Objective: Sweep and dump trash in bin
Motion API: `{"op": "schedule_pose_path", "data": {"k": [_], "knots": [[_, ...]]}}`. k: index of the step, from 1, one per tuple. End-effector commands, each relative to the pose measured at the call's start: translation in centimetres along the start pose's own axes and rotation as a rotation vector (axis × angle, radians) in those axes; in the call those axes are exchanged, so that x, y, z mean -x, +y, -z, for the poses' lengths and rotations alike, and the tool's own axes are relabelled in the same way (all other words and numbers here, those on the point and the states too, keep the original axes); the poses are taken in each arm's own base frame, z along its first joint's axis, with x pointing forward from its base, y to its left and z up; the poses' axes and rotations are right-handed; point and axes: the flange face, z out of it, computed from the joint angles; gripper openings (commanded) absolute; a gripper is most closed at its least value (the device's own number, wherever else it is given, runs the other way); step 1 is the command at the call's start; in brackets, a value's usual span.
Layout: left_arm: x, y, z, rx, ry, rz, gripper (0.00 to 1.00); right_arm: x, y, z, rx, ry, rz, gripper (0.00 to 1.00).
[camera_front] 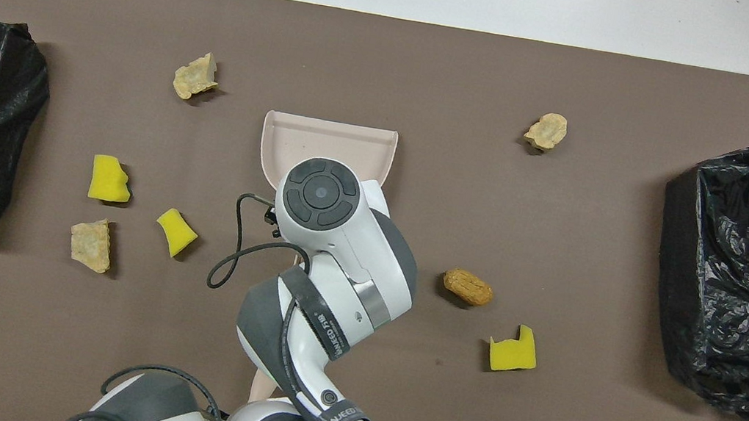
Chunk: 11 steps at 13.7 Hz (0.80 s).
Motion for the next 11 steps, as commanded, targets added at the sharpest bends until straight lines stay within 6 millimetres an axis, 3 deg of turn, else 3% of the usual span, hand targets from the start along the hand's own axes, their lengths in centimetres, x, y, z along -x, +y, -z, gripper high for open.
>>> {"op": "schedule_pose_path", "data": {"k": [1,2,4,5,7,11], "knots": [[-3.2,-6.0,0.4,0.091,-0.045,0.041,0.20,2.9,0.4,-0.6,0.003,0.006,0.053,0.78],[-3.3,-6.4,0.1,0.092,-0.050,0.034,0.35,3.3,0.4,-0.6,0.004,0.004,0.070,0.61],[-3.4,-7.4,-0.5,0.097,-0.060,0.002,0.72,3.9,0.6,-0.8,-0.006,-0.027,0.058,0.57],[-3.5,-7.6,-0.6,0.102,-0.061,-0.013,0.78,4.0,0.8,-0.7,-0.004,-0.030,0.059,0.57],[-3.5,-7.7,-0.9,0.112,-0.055,-0.010,0.78,4.2,0.8,-0.7,0.006,-0.035,0.091,0.49],[-3.2,-7.4,-1.4,0.115,-0.045,-0.024,0.78,4.2,1.1,-0.7,0.029,-0.039,0.163,0.49]]}}
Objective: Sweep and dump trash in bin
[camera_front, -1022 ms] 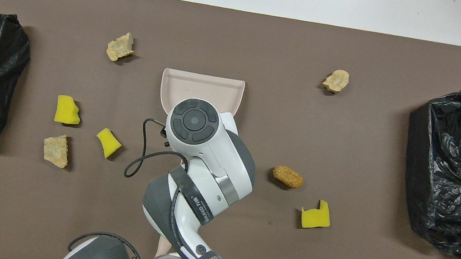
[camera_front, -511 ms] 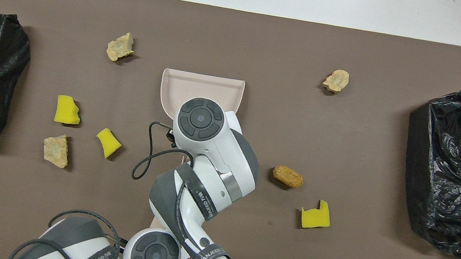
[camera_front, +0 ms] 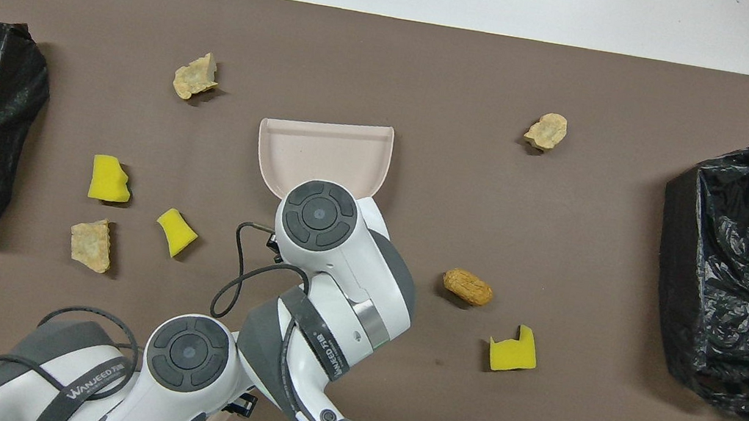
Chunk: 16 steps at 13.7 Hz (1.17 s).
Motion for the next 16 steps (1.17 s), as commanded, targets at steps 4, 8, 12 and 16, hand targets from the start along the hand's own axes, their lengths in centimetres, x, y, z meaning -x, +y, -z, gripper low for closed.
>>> {"op": "schedule_pose_path", "data": {"k": [4,8,12,16], "knots": [[0.5,2.5,-1.4,0.018,-0.004,-0.052,0.76,1.2,0.3,0.4,0.011,-0.003,0.245,0.49],[1.1,2.7,-2.2,0.017,0.000,-0.062,0.57,0.6,0.4,0.7,0.006,0.006,0.305,0.49],[0.8,2.9,-1.5,0.015,-0.004,-0.066,0.00,0.2,0.6,1.2,0.002,0.008,0.297,0.49],[-1.0,0.2,0.8,0.032,-0.014,-0.097,0.00,-0.3,1.0,1.9,0.003,0.008,0.297,0.23]]}}
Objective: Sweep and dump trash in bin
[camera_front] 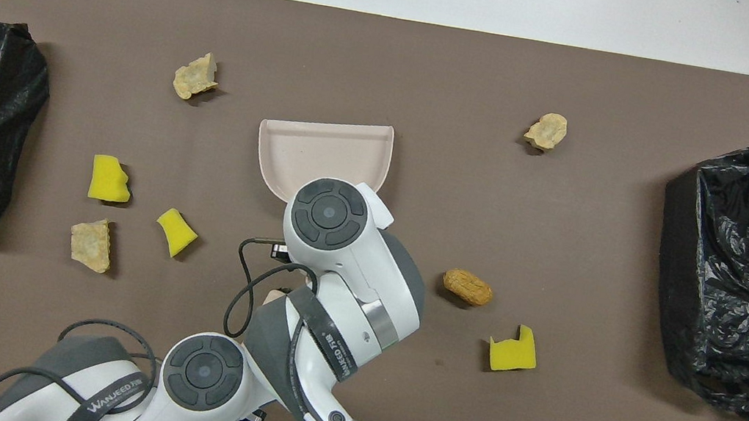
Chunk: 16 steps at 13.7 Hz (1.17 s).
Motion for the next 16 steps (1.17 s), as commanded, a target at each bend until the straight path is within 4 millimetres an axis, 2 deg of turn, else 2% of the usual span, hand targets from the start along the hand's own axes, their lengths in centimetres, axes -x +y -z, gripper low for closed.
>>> {"op": "schedule_pose_path", "data": {"k": [1,4,5,7,8,9,11,13,15,16], "knots": [[-2.0,-4.6,3.0,0.036,-0.013,-0.007,0.00,0.6,-0.1,1.0,0.014,0.007,0.066,0.00],[-3.9,-13.1,7.6,0.078,0.034,-0.036,0.00,0.5,0.4,1.2,0.031,-0.001,0.113,0.00],[-4.4,-15.9,8.8,0.055,0.065,-0.042,0.00,0.2,1.4,2.0,0.040,-0.015,0.151,0.00],[-5.7,-22.6,9.6,0.048,0.100,0.031,0.00,-1.3,4.9,4.0,0.048,-0.045,0.249,0.00],[-7.2,-25.5,10.3,0.043,0.142,0.017,0.00,-2.0,6.8,5.1,0.050,-0.059,0.299,0.00],[-9.3,-27.3,11.1,0.030,0.185,-0.027,0.00,-2.7,8.6,6.0,0.050,-0.071,0.348,0.00],[-14.8,-28.9,13.0,-0.005,0.244,-0.074,0.00,-3.9,12.0,7.3,0.045,-0.093,0.443,0.00],[-19.4,-30.4,14.4,-0.073,0.283,-0.130,0.00,-5.2,15.5,8.5,0.033,-0.106,0.549,0.00],[-23.3,-32.3,15.2,-0.124,0.324,-0.216,0.00,-6.3,18.5,9.4,0.017,-0.108,0.700,0.00],[-24.4,-33.6,16.0,-0.143,0.346,-0.232,0.00,-6.5,19.5,9.5,0.011,-0.121,0.786,0.00]]}}
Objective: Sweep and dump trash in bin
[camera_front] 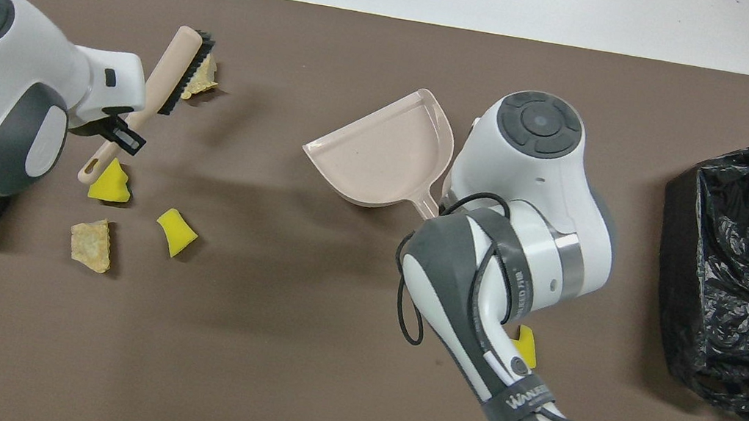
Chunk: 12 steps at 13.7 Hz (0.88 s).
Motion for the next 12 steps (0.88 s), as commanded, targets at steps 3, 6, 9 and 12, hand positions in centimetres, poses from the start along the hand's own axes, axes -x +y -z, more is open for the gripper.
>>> {"op": "schedule_pose_path", "data": {"k": [3,6,9,12], "knots": [[-5.8,-5.6,-0.8,-0.071,0.063,-0.149,0.00,1.4,1.4,1.2,0.093,-0.056,0.439,0.00],[-8.0,-5.6,-1.7,-0.103,0.092,-0.176,0.00,1.6,1.5,1.3,0.146,-0.090,0.527,0.00],[-8.7,-6.0,-5.1,-0.205,0.038,-0.247,0.00,2.2,1.7,1.1,0.213,-0.157,0.639,0.00],[-8.3,-5.8,-5.9,-0.275,-0.041,-0.309,0.00,2.6,1.7,0.1,0.221,-0.183,0.720,0.00]]}}
